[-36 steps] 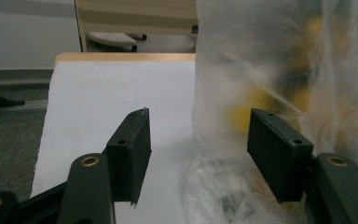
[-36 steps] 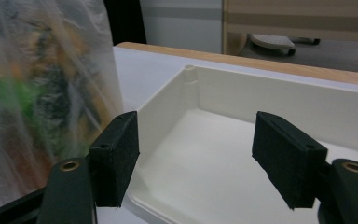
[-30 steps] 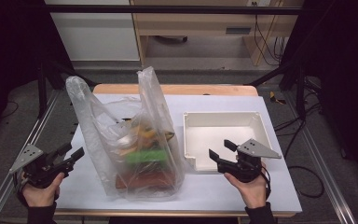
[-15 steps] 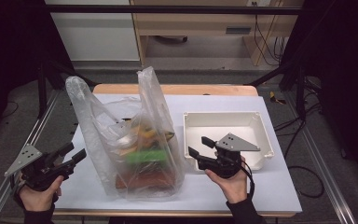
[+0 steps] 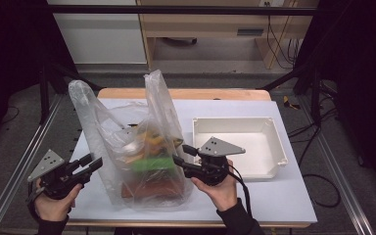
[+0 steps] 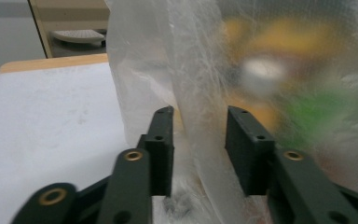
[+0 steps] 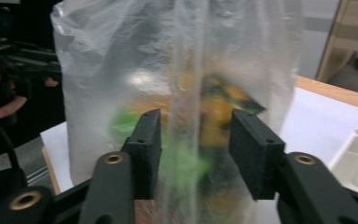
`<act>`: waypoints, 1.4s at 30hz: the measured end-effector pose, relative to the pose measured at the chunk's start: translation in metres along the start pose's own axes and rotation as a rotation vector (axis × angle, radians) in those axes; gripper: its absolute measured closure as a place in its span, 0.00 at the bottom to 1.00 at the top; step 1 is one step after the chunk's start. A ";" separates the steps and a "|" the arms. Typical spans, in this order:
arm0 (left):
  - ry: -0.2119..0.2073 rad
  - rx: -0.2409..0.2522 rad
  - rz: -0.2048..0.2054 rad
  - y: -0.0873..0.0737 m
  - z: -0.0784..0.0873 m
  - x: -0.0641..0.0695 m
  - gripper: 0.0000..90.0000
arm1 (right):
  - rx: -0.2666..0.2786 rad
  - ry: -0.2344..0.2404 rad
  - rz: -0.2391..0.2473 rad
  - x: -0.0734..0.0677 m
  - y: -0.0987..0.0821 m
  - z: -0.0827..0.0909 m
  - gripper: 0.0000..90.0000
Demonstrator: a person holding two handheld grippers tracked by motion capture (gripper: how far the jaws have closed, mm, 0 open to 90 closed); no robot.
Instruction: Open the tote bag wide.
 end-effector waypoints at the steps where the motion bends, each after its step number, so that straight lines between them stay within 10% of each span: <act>1: -0.008 -0.006 0.003 -0.001 -0.001 0.001 0.73 | 0.000 0.005 0.000 -0.001 0.000 -0.001 0.63; 13: -0.047 -0.049 0.002 -0.009 -0.007 0.005 0.99 | -0.018 0.037 0.028 -0.011 0.001 -0.010 1.00; 42: -0.095 -0.165 -0.080 -0.040 -0.023 0.033 1.00 | -0.132 0.043 -0.068 0.005 -0.097 0.006 1.00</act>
Point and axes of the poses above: each handheld gripper's, and its own axes: z roughly backward along the jaws, y roughly out of its top, x roughly to its right, the point moved 9 cm from there along -z, roughly forward along the jaws, and after that the axes turned 4 degrees about -x, right-handed, at the moved point
